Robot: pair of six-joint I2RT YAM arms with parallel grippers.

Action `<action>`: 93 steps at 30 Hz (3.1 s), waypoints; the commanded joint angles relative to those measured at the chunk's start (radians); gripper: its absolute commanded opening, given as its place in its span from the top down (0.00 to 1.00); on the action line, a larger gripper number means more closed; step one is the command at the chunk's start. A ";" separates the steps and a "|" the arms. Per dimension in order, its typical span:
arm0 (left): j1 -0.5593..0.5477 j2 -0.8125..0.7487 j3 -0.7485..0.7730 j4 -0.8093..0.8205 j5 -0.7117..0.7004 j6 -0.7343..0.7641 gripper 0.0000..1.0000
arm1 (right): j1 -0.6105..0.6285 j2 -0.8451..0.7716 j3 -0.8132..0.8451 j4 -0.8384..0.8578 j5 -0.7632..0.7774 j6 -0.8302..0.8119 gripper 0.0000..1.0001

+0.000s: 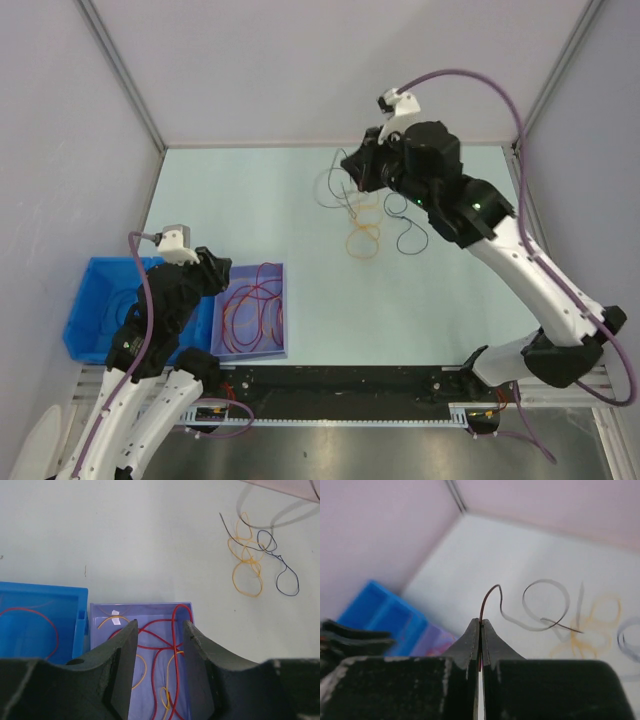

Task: Untangle the cables

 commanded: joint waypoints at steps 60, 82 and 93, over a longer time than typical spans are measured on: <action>-0.438 1.301 0.461 0.305 -0.014 -0.145 0.12 | 0.111 -0.307 -0.877 0.029 0.183 0.462 0.26; -0.491 1.568 0.657 0.191 -0.163 -0.224 0.21 | 0.016 -0.359 -1.055 0.131 0.052 0.424 0.29; -0.508 1.608 0.703 0.087 -0.241 -0.294 0.60 | -0.057 -0.393 -1.098 0.140 -0.009 0.387 0.30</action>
